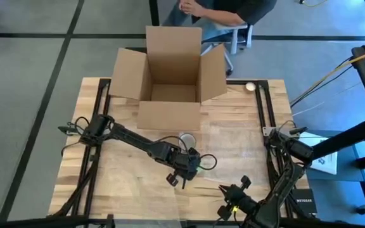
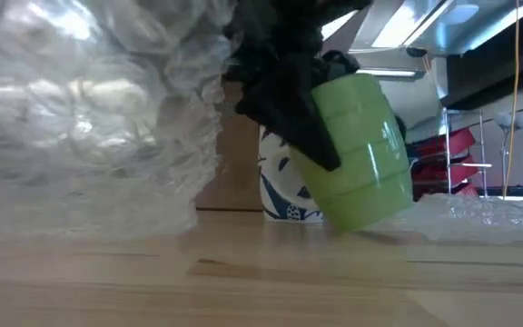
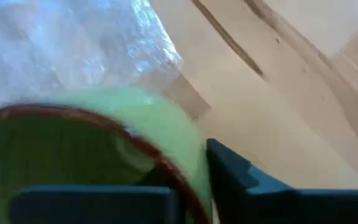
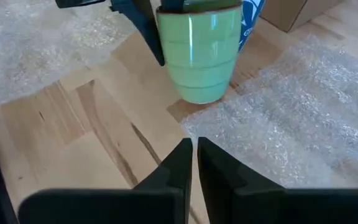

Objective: Wrap mug
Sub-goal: Wrap the green mug with the left side transparent bubble wrap

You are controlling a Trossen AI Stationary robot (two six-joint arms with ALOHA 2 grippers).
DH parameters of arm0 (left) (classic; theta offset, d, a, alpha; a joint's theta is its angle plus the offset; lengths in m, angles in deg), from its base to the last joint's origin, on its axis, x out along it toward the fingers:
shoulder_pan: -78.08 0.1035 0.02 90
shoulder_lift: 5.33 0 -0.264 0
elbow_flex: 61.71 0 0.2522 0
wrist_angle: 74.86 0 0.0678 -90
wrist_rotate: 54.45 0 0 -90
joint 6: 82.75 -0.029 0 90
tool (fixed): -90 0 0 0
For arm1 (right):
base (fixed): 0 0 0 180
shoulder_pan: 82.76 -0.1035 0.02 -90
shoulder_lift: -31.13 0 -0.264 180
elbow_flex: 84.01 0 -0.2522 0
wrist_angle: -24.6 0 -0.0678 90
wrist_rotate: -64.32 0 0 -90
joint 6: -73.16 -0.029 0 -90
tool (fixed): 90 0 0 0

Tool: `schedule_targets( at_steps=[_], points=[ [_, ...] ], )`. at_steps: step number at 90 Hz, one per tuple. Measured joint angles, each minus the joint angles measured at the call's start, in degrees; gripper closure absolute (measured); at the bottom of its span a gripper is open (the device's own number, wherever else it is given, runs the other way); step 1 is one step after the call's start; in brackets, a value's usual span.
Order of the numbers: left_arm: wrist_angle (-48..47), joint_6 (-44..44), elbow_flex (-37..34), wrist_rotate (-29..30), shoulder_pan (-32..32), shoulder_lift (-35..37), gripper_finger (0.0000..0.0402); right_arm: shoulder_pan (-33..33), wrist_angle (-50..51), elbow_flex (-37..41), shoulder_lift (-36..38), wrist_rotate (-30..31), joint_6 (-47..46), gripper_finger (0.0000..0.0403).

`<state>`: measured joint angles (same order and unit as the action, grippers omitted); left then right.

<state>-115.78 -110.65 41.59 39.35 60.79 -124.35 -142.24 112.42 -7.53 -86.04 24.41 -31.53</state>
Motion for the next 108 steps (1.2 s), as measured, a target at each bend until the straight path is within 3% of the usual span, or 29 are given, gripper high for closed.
schedule_targets(
  at_steps=[9,26,57,69,87,108],
  points=[
    [0.2,-0.1,0.2,3.1,-1.2,0.3,0.0394,0.0,0.0,0.0,0.0,0.0,0.0,0.0391],
    [-9.1,5.3,5.6,6.5,-4.4,3.4,0.0398,-0.1,0.1,0.0,0.0,-0.2,0.2,0.0391],
    [-39.9,33.8,8.1,10.0,-11.2,14.1,0.04,1.3,-2.9,-0.1,0.0,-0.8,4.9,0.0391],
    [-46.5,46.0,3.7,10.2,-14.4,17.7,0.04,3.1,-6.5,-0.1,0.0,-2.0,10.5,0.0391],
    [-42.8,59.1,-10.7,2.2,-18.4,22.5,0.04,5.8,-12.3,-0.1,0.0,-3.8,19.7,0.0391],
    [-32.5,60.5,-19.7,-3.3,-19.0,22.7,0.04,7.1,-14.7,-0.1,-0.1,-4.2,22.7,0.0391]
  ],
)
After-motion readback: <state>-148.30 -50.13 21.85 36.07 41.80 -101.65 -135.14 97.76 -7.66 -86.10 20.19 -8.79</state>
